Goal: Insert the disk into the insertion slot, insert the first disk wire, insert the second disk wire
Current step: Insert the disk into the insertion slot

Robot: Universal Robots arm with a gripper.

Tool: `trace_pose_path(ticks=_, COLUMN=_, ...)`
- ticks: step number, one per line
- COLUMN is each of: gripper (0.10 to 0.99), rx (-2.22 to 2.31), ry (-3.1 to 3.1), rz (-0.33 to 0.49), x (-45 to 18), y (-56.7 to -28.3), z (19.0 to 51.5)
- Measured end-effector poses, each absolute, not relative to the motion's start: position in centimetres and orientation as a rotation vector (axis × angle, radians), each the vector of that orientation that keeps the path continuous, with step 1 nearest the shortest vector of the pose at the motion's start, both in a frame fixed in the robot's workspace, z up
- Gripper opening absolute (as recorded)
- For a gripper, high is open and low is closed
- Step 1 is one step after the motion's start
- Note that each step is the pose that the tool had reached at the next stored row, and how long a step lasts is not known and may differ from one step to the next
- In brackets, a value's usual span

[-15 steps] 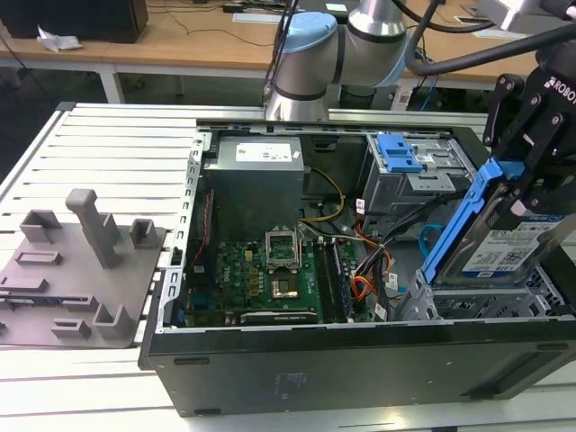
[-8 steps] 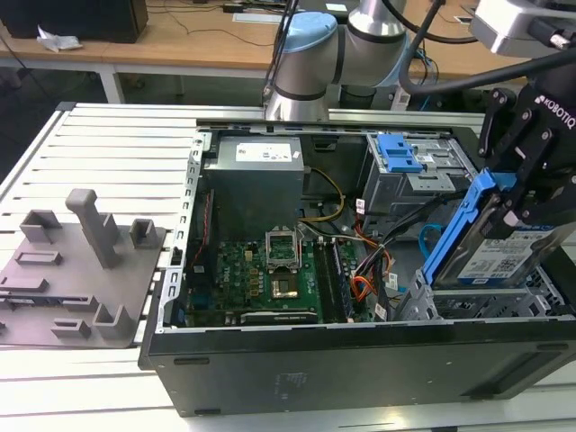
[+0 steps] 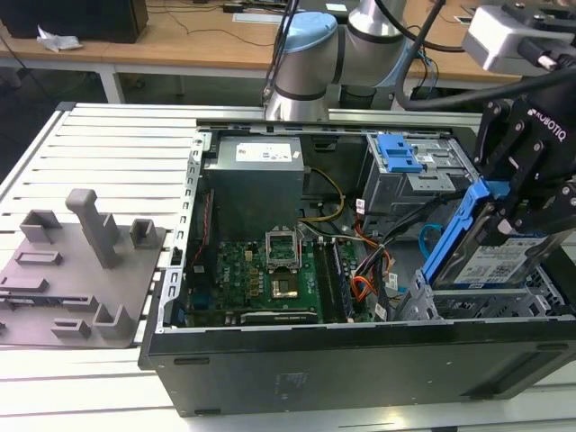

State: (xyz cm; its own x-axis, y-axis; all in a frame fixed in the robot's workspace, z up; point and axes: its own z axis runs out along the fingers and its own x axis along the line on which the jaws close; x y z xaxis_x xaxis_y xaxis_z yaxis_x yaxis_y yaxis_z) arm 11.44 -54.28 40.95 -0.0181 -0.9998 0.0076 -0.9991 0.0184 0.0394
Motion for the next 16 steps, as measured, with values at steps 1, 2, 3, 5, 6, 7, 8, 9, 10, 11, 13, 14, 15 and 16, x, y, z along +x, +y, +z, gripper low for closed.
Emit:
trace_pose_path(ticks=1, gripper=0.365, rx=2.178, ry=-2.218, rz=-0.035, x=11.45, y=-54.28, z=40.80)
trace_pose_path(ticks=2, gripper=0.365, rx=2.178, ry=-2.218, rz=-0.035, x=11.45, y=-54.28, z=40.69)
trace_pose_path(ticks=3, gripper=0.365, rx=2.178, ry=-2.218, rz=-0.035, x=11.45, y=-54.28, z=40.55)
trace_pose_path(ticks=5, gripper=0.365, rx=2.178, ry=-2.218, rz=-0.035, x=11.44, y=-54.28, z=40.39)
trace_pose_path(ticks=6, gripper=0.365, rx=2.178, ry=-2.218, rz=-0.035, x=11.44, y=-54.28, z=40.39)
trace_pose_path(ticks=7, gripper=0.365, rx=2.178, ry=-2.218, rz=-0.035, x=11.45, y=-54.28, z=40.39)
trace_pose_path(ticks=8, gripper=0.365, rx=2.178, ry=-2.218, rz=-0.035, x=11.45, y=-54.28, z=40.39)
trace_pose_path(ticks=9, gripper=0.365, rx=2.178, ry=-2.218, rz=-0.035, x=11.44, y=-54.28, z=40.38)
trace_pose_path(ticks=10, gripper=0.365, rx=2.178, ry=-2.218, rz=-0.035, x=11.45, y=-54.28, z=40.38)
trace_pose_path(ticks=11, gripper=0.365, rx=2.178, ry=-2.218, rz=-0.035, x=11.45, y=-54.28, z=40.38)
trace_pose_path(ticks=13, gripper=0.439, rx=2.178, ry=-2.218, rz=-0.036, x=11.45, y=-54.28, z=40.36)
trace_pose_path(ticks=14, gripper=0.439, rx=2.178, ry=-2.218, rz=-0.035, x=11.45, y=-54.28, z=40.37)
trace_pose_path(ticks=15, gripper=0.439, rx=2.178, ry=-2.218, rz=-0.035, x=11.45, y=-54.28, z=40.37)
trace_pose_path(ticks=16, gripper=0.439, rx=2.178, ry=-2.218, rz=-0.035, x=11.45, y=-54.28, z=40.37)
